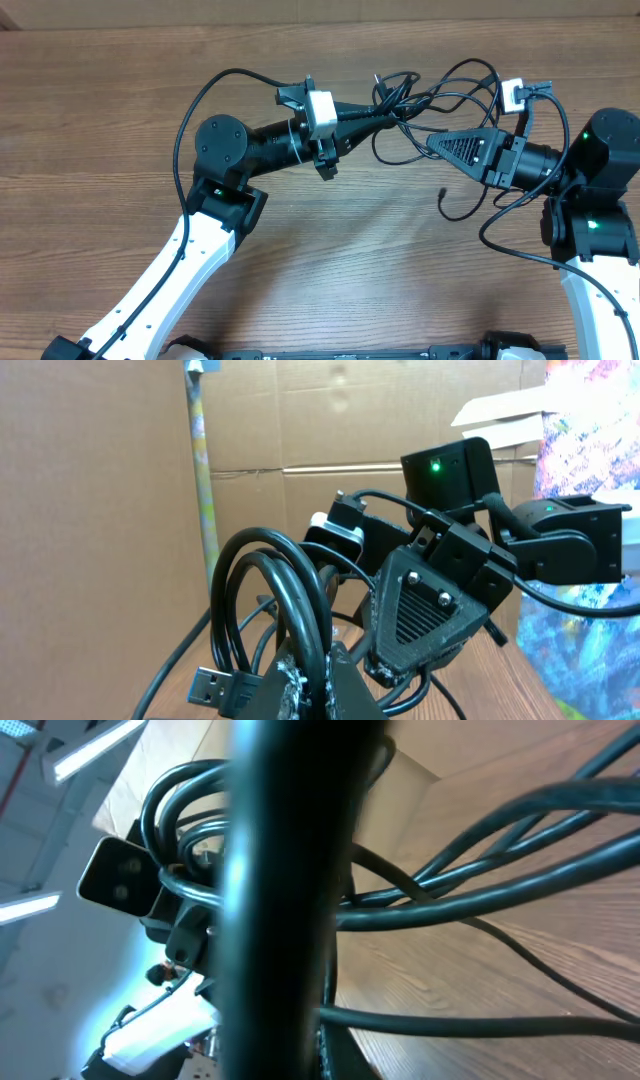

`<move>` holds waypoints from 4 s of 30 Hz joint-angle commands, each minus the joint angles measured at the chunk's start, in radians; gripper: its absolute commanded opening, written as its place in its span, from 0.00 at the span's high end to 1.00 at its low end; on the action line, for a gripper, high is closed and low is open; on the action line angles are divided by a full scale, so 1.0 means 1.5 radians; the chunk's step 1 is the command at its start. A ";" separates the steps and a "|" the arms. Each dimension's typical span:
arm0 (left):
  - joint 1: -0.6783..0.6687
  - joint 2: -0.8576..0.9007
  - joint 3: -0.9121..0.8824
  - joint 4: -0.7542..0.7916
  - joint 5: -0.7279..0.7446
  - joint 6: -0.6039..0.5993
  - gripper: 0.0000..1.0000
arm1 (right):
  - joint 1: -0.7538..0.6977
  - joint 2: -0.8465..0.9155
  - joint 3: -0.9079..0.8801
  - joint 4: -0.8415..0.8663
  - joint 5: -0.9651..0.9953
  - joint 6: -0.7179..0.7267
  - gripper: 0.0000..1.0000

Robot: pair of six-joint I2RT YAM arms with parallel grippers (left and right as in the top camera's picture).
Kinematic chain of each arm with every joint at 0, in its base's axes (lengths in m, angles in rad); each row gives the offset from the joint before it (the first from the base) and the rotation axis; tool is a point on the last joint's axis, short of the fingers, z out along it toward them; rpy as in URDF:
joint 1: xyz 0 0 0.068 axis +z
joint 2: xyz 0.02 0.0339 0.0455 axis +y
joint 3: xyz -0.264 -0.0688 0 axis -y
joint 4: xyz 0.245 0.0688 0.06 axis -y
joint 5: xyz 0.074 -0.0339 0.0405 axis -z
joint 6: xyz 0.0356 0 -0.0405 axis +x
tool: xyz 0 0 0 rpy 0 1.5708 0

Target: Untangle cables

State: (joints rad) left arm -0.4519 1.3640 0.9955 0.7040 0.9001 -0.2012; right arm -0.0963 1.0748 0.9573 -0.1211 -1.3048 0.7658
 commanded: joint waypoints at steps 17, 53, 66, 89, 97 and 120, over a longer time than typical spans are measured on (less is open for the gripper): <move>0.086 -0.003 0.010 -0.036 -0.061 -0.006 0.96 | 0.002 0.000 0.008 0.005 -0.146 -0.006 0.96; 0.139 -0.003 0.010 -0.142 -0.040 -0.045 0.96 | 0.002 0.000 0.008 0.004 -0.049 -0.007 0.00; 0.053 -0.003 0.010 -0.154 0.052 -0.169 0.96 | 0.002 0.000 0.008 -0.059 0.070 -0.090 0.00; -0.052 -0.003 0.010 -0.099 0.018 -0.269 0.96 | 0.003 0.000 0.008 -0.281 0.289 -0.255 0.00; -0.081 -0.003 0.010 -0.097 0.018 -0.270 0.96 | 0.002 0.000 0.008 -0.307 0.369 -0.254 0.00; -0.099 -0.003 0.010 0.035 0.173 -0.281 0.96 | 0.002 0.000 0.008 -0.446 0.796 -0.246 0.00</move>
State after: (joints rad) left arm -0.6270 1.3643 0.9955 0.7219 1.0863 -0.6048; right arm -0.0956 1.0756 0.9588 -0.7799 -0.2169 0.3927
